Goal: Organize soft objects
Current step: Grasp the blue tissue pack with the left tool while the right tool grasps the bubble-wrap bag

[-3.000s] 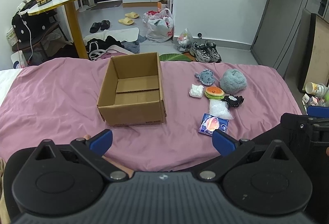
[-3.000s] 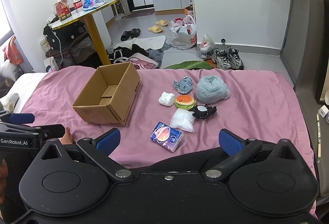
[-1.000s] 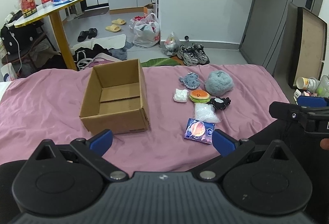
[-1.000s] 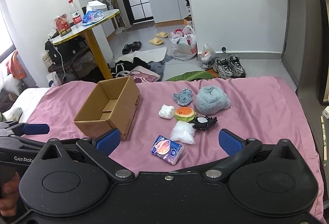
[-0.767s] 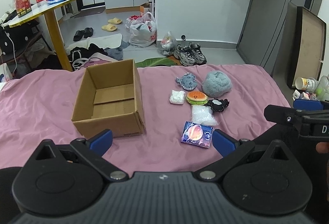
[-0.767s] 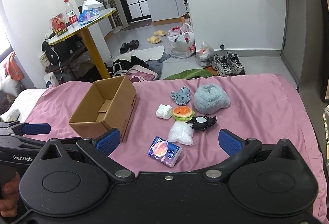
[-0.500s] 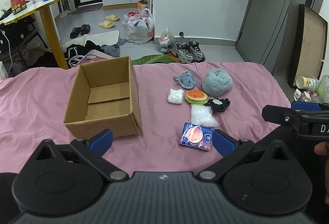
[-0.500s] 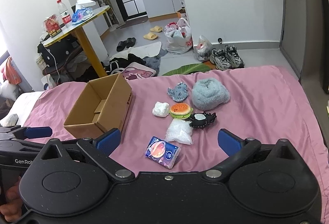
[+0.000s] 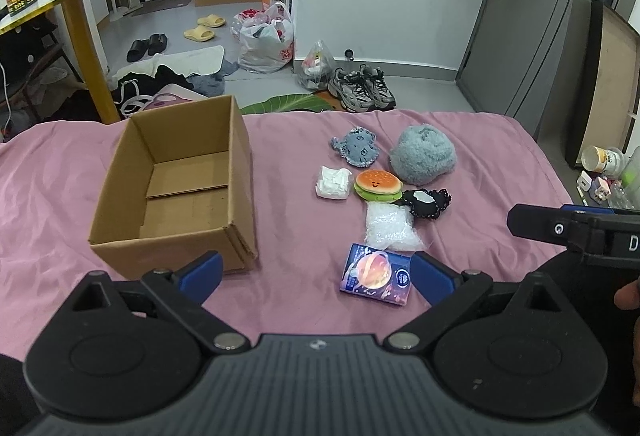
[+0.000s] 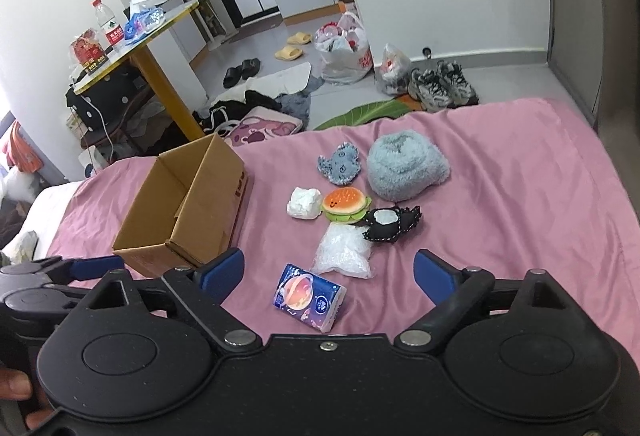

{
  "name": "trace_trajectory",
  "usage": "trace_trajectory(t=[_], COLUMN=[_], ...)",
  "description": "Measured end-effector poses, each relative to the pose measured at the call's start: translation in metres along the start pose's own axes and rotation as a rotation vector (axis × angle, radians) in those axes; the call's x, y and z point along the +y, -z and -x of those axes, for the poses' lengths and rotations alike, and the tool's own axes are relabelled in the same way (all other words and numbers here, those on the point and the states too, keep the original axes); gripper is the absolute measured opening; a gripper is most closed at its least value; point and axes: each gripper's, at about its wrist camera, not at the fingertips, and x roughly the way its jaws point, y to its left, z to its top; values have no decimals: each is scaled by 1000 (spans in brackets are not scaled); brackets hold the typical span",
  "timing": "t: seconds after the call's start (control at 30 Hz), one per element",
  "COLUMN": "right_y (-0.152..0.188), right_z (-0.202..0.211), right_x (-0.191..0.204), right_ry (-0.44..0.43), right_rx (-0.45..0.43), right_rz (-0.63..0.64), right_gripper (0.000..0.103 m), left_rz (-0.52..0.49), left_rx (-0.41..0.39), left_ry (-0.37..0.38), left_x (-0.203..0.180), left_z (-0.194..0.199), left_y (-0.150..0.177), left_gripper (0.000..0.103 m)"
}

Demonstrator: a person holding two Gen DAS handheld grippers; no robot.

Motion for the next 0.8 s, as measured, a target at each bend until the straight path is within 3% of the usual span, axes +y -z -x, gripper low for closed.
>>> trace_trajectory(t=[0.23,0.4,0.8], right_y=[-5,-7,-9], right_z=[-20,-35,-61], right_x=[-12,-23,-39], right_ry=[-18,-77,-114], right_rx=[49,85,134], right_rz=[-56,-115,-198], right_gripper=[82,74,74], left_rz=[-6,-12,-9], left_rx=[39,61,184], left_ry=[24,40,59], left_x=[-10,-16,-31], left_z=[-25,-43,-102], left_y=[-1,-3,2], left_gripper=[100,97,82])
